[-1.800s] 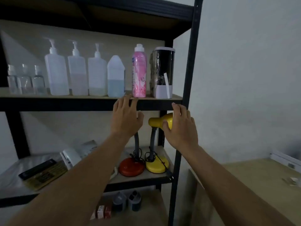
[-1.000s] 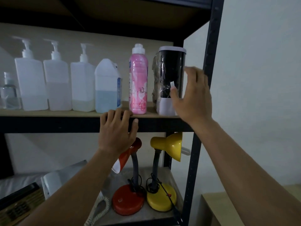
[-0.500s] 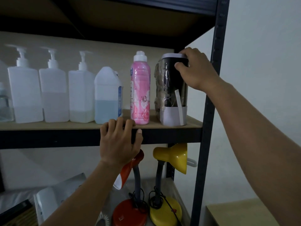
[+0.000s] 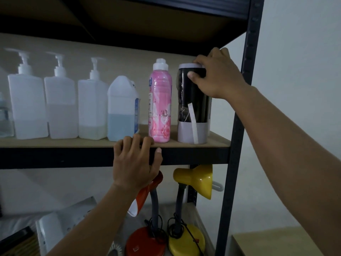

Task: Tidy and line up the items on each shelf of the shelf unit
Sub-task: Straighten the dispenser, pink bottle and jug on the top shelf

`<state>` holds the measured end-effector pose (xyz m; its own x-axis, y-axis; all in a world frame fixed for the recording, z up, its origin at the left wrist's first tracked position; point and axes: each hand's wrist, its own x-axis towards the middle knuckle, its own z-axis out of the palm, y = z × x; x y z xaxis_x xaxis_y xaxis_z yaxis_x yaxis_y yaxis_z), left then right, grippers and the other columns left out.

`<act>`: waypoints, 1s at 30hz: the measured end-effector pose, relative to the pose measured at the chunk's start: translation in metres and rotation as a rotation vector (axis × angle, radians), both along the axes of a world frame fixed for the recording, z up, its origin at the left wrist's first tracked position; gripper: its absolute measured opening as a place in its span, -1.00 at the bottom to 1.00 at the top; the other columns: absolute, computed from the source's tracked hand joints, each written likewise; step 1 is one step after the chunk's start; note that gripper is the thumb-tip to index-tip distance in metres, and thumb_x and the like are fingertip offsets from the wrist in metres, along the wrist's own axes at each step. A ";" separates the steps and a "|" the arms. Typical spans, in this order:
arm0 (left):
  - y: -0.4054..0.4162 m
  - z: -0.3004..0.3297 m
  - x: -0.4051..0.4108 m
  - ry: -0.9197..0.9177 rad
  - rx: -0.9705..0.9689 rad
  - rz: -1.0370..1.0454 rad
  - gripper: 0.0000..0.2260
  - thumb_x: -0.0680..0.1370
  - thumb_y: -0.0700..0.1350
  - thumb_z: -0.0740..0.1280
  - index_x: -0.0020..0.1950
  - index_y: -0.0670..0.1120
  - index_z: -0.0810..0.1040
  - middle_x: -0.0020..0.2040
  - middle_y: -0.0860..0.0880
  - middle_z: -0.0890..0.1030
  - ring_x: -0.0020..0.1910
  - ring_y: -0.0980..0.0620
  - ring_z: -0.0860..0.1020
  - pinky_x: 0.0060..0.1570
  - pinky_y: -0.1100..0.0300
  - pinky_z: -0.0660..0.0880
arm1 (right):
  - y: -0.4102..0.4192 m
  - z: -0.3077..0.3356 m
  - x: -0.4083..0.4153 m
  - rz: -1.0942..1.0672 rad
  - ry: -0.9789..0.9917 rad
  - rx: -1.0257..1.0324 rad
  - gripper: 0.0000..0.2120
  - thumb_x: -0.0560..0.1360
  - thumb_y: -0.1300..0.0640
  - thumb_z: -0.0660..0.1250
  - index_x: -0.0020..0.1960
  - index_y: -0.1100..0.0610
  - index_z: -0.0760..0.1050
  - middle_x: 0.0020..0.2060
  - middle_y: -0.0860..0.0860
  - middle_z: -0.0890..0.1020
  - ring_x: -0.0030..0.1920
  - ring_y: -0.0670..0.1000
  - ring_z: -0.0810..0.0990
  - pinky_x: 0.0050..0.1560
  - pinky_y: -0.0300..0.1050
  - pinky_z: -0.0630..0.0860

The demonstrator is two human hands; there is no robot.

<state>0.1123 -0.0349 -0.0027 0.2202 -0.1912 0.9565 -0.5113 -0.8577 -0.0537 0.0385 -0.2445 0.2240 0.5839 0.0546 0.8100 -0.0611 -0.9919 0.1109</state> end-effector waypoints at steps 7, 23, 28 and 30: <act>0.002 0.004 -0.002 0.032 0.025 -0.003 -0.68 0.57 0.14 0.14 -0.02 -0.10 0.48 -0.08 -0.14 0.52 -0.11 -0.14 0.44 -0.02 -0.03 0.34 | 0.001 0.004 0.006 0.095 0.081 0.102 -0.50 0.59 -0.19 0.29 0.43 0.05 0.41 0.29 0.11 0.41 0.33 0.12 0.35 0.23 -0.05 0.34; 0.001 0.003 0.000 0.008 0.031 0.002 -0.64 0.58 0.15 0.12 -0.02 -0.12 0.50 -0.09 -0.16 0.53 -0.12 -0.17 0.46 -0.04 -0.04 0.36 | -0.022 0.013 -0.003 0.197 0.315 0.176 -0.58 0.60 -0.05 0.36 0.40 0.00 0.36 0.24 0.05 0.51 0.20 0.09 0.50 0.13 -0.02 0.41; 0.002 0.003 0.000 -0.006 0.028 0.005 -0.65 0.58 0.14 0.13 -0.03 -0.12 0.50 -0.09 -0.17 0.53 -0.12 -0.18 0.46 -0.05 -0.04 0.35 | -0.017 0.012 0.001 0.053 0.190 -0.051 -0.55 0.60 -0.20 0.28 0.38 0.02 0.39 0.25 0.06 0.51 0.29 0.11 0.40 0.24 0.07 0.32; 0.002 0.003 0.000 -0.015 0.028 0.011 -0.65 0.57 0.14 0.14 -0.02 -0.13 0.50 -0.09 -0.17 0.53 -0.12 -0.18 0.45 -0.06 -0.05 0.35 | -0.016 0.015 0.003 0.031 0.164 -0.072 -0.52 0.58 -0.28 0.27 0.34 0.02 0.42 0.20 0.07 0.52 0.26 0.12 0.40 0.18 0.05 0.33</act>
<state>0.1125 -0.0331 0.0002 0.2077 -0.2157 0.9541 -0.5009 -0.8613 -0.0857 0.0418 -0.2607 0.2388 0.7047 0.1287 0.6977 -0.0059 -0.9823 0.1872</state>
